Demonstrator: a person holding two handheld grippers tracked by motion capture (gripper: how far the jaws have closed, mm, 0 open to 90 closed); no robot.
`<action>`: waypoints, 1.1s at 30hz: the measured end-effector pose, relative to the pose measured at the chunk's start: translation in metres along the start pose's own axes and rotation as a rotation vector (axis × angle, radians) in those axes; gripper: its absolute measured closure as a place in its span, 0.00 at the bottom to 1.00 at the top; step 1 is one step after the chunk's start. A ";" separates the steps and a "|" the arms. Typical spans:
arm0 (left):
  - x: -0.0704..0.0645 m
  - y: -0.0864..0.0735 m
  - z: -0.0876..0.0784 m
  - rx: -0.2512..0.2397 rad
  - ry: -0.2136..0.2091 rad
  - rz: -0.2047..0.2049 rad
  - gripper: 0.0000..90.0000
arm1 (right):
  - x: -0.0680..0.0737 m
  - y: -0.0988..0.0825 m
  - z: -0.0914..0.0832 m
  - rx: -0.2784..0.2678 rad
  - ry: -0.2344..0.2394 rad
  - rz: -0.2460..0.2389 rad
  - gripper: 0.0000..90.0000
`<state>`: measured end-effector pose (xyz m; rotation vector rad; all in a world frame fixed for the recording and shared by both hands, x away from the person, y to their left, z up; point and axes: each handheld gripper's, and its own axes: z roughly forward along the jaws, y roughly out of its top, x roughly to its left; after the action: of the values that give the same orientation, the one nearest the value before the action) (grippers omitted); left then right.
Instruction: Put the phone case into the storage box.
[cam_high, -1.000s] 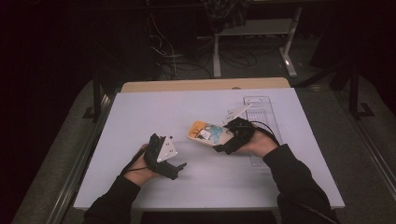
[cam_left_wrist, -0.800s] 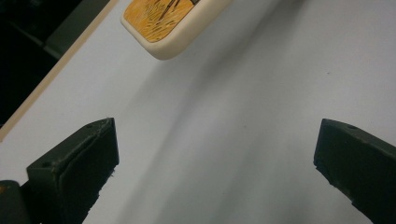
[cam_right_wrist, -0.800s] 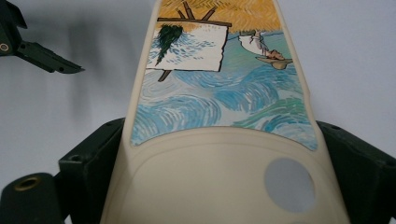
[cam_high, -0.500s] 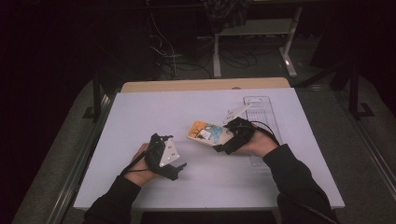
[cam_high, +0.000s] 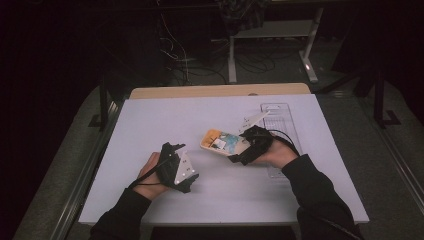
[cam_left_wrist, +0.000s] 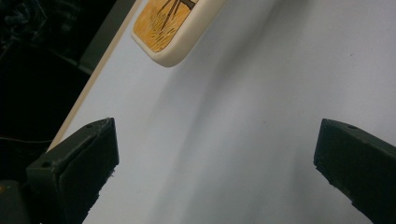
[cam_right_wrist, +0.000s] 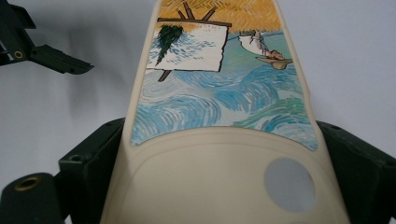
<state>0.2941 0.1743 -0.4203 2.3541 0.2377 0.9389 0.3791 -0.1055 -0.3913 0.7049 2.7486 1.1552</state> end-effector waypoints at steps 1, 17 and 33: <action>0.000 0.000 0.000 -0.003 0.007 0.008 0.00 | 0.000 0.000 0.000 -0.001 0.001 -0.003 0.10; -0.007 0.003 0.000 0.005 0.081 0.123 0.00 | 0.000 0.000 0.000 0.001 0.003 0.002 0.10; -0.013 0.005 0.002 0.013 0.151 0.217 0.00 | 0.000 0.000 0.000 -0.003 0.005 0.008 0.10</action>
<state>0.2855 0.1650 -0.4257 2.3570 0.0472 1.2243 0.3788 -0.1055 -0.3912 0.7140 2.7497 1.1639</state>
